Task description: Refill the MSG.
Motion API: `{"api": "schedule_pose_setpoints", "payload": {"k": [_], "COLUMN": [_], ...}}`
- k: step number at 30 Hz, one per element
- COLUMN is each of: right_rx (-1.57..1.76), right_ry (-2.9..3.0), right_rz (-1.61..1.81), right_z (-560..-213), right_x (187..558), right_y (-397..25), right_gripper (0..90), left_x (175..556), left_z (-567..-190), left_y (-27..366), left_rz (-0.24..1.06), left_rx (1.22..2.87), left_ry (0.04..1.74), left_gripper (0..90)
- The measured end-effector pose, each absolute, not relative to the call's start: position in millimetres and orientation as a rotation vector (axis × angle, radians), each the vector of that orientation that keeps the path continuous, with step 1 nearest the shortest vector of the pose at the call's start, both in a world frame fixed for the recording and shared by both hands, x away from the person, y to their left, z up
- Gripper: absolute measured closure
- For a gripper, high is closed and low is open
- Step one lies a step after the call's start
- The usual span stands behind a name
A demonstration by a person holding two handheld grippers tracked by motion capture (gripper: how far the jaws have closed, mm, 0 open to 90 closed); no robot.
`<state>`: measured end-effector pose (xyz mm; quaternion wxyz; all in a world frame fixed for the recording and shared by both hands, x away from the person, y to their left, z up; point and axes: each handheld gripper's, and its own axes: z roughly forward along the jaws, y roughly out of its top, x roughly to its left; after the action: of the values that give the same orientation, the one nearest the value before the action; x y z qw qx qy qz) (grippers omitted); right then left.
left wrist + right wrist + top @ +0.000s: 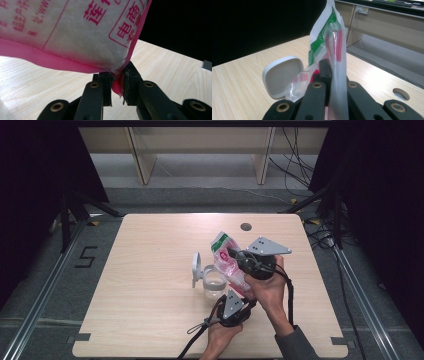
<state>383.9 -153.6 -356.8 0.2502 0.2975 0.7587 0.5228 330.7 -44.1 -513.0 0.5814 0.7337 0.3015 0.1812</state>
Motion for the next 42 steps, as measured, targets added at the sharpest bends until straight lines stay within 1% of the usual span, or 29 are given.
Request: {"api": "schedule_pose_setpoints", "payload": {"k": [17, 23, 42], "right_rx": [0.799, 0.807, 0.81], "right_ry": [2.076, 2.067, 2.104], "right_rz": [1.437, 1.405, 1.374], "right_z": [-358, -357, -355], "right_x": [388, 387, 384], "right_y": [-146, -143, -135], "right_gripper": [90.0, 90.0, 90.0], "left_x": [331, 332, 333], "left_z": [-512, -512, -510], "left_y": [-44, -44, -46], "left_rz": [0.422, 0.407, 0.416], "left_rx": [1.704, 1.693, 1.686], "left_ry": [0.71, 0.71, 0.704], "left_gripper": [79.1, 79.1, 79.1]}}
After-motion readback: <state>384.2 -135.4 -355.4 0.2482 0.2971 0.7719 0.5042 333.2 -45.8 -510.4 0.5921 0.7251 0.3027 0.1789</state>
